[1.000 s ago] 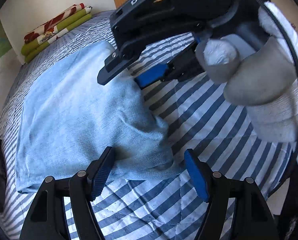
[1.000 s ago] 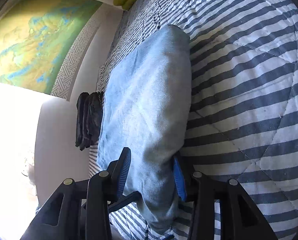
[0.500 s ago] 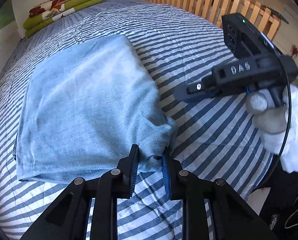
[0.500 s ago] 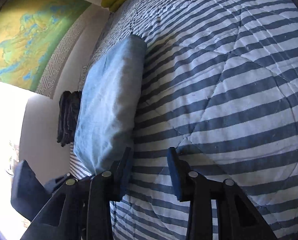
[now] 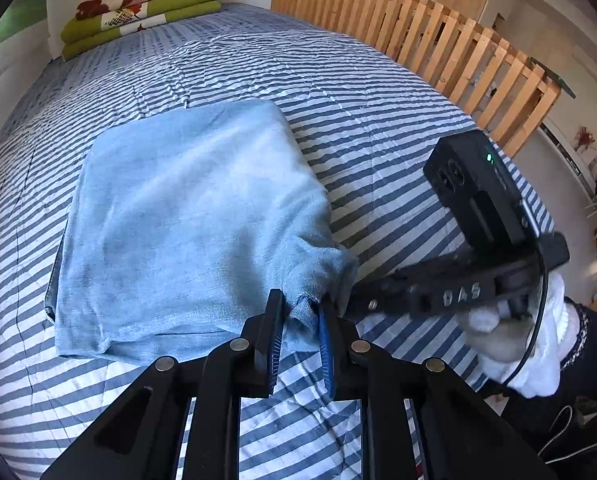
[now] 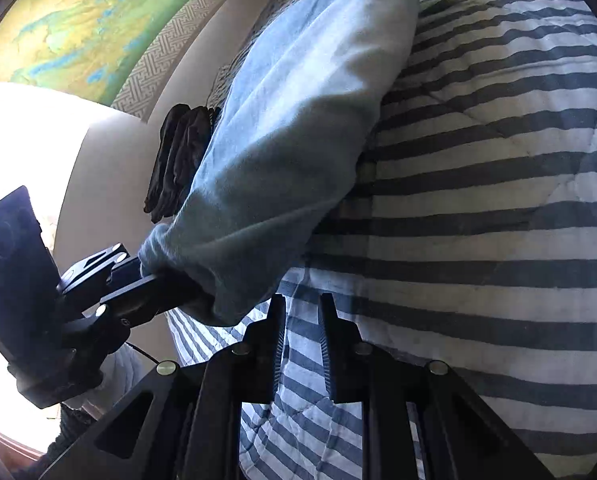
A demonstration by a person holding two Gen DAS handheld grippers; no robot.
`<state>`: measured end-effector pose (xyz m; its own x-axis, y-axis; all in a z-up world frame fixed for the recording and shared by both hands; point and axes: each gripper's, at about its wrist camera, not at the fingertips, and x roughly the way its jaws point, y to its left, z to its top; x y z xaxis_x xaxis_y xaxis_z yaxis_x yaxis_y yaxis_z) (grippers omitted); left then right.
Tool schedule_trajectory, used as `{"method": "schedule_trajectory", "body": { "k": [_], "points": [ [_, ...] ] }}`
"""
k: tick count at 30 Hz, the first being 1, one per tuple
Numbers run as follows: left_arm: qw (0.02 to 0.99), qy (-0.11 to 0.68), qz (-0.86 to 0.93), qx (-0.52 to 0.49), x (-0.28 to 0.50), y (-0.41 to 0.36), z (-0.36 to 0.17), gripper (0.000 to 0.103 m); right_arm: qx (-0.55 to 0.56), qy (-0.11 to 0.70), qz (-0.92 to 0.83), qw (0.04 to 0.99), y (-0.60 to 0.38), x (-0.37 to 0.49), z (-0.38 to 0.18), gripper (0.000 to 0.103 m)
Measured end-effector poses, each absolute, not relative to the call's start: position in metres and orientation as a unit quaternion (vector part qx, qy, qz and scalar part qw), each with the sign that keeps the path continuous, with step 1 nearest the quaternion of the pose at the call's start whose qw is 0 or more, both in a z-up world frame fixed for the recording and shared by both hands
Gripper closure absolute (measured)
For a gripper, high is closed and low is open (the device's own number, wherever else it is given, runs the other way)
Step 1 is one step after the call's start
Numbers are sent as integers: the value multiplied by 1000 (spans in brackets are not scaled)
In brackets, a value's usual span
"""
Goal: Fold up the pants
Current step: 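Pinch the bundle's corner with the left tool and tuck it under, then grasp the folded denim bundle's edge with both tools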
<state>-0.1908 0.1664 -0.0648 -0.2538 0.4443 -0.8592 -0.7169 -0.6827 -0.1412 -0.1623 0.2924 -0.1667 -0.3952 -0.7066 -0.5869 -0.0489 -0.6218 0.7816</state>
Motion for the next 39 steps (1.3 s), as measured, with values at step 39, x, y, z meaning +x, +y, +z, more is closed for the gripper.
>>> {"method": "schedule_trajectory", "body": {
  "k": [39],
  "points": [
    [277, 95, 820, -491, -291, 55, -112, 65, 472, -245, -844, 72, 304, -147, -63, 68]
  ]
}}
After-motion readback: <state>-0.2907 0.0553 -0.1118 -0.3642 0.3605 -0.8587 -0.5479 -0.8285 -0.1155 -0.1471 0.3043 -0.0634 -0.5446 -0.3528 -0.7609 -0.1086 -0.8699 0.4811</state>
